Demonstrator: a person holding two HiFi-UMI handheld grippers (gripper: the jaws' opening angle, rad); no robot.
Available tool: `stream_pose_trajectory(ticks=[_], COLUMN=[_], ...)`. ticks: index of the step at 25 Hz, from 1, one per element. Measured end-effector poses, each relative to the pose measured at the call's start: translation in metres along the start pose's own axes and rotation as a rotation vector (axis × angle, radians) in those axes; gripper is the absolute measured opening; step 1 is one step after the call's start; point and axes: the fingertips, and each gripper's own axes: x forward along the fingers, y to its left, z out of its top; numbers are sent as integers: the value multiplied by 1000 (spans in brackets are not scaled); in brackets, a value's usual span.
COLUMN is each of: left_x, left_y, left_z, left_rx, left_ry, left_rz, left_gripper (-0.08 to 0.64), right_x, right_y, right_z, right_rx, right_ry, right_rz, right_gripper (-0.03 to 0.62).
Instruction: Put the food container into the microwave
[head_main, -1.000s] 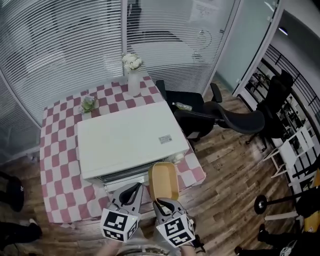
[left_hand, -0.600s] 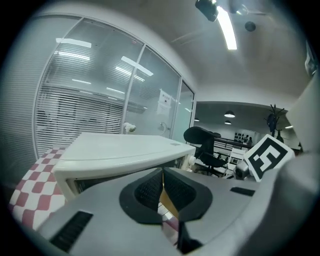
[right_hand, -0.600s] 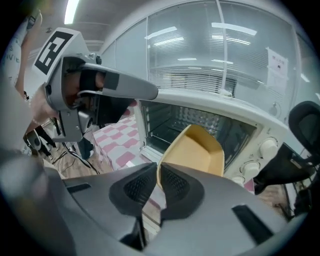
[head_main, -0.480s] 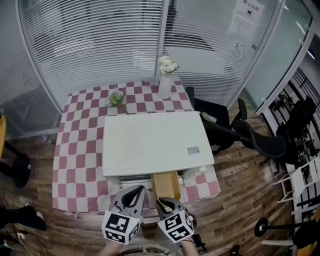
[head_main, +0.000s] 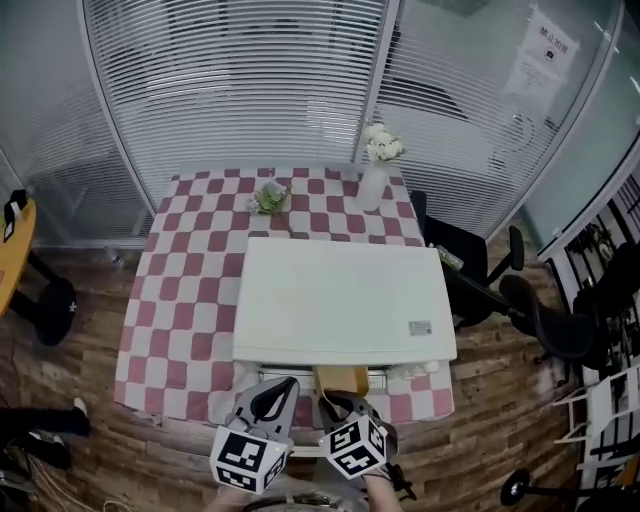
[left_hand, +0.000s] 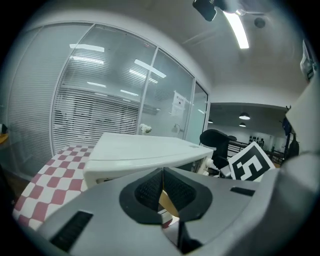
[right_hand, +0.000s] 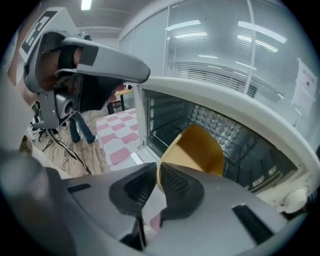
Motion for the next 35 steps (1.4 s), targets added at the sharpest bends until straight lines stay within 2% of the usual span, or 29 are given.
stream_pose_trajectory(ticks=[5, 14, 23, 35], left_x=[0, -1, -9, -18], left_y=[17, 41, 59, 69], left_z=[-1, 1, -1, -9], left_rx=[-26, -56, -92, -114], left_ry=[-6, -5, -13, -3], left_rz=[54, 138, 211, 262], left_gripper=[14, 14, 14, 14], right_x=[17, 43, 62, 75], right_y=[-6, -24, -41, -42], right_z=[7, 23, 42, 37], right_rx=[-54, -173, -212, -284], right_ry=[9, 13, -38, -33], right_rz=[9, -32, -78, -109], right_gripper=[21, 21, 25, 26])
